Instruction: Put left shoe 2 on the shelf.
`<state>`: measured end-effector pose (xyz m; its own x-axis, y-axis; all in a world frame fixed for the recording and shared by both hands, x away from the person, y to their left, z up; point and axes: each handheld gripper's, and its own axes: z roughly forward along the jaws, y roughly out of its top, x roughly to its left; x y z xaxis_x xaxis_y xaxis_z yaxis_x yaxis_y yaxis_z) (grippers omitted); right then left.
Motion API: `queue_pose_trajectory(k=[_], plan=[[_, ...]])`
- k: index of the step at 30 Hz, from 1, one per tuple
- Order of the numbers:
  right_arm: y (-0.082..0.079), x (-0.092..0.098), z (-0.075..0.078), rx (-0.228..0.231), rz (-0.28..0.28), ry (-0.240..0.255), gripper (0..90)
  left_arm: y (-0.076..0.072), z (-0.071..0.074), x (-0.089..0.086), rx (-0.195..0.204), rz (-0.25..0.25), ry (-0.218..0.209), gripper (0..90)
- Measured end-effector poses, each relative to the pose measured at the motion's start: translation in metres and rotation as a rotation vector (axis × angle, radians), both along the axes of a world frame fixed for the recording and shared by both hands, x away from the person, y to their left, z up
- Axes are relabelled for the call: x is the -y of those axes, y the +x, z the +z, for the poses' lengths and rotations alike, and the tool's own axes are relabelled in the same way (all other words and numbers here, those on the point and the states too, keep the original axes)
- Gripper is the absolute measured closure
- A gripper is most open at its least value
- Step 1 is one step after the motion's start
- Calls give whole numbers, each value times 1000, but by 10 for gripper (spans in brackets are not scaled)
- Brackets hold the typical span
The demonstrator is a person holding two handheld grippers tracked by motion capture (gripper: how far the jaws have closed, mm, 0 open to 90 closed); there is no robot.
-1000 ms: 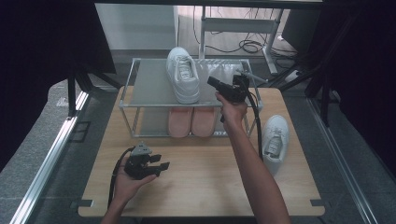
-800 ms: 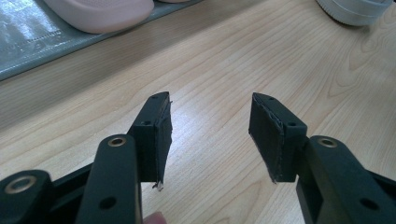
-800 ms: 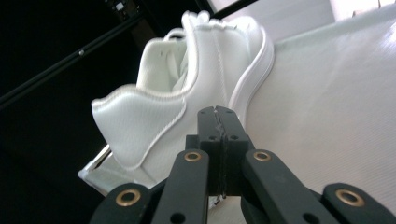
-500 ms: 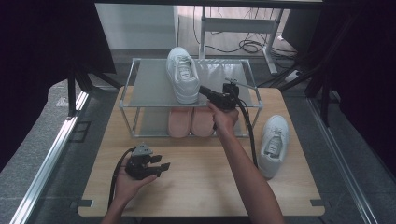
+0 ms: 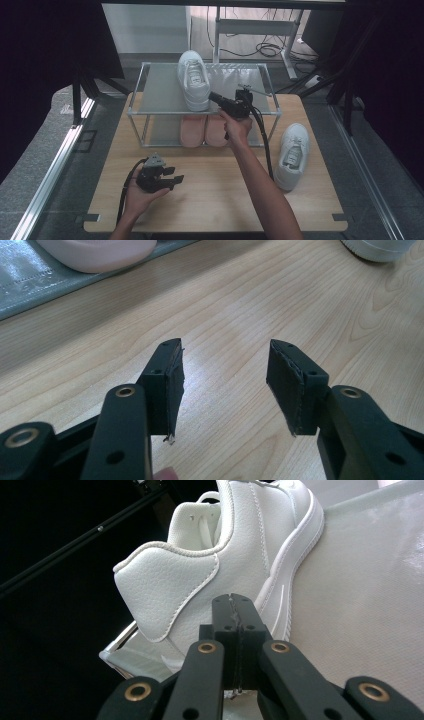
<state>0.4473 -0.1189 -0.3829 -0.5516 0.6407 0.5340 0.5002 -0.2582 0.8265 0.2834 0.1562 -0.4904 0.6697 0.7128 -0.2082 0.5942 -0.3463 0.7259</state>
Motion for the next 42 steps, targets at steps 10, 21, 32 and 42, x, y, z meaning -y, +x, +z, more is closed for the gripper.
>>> queue_pose_trajectory(k=[10,21,32,42], plan=[[-2,-4,0,6,9,-5,900,0,0,0,2,2,-2,496],[4,4,-11,-46,-38,-55,900,-1,0,0,2,2,1,496],[3,-8,-13,-68,1,-18,900,0,-1,2,0,-4,4,496],[1,-29,-14,-66,46,-13,900,-1,0,1,2,-6,2,496]])
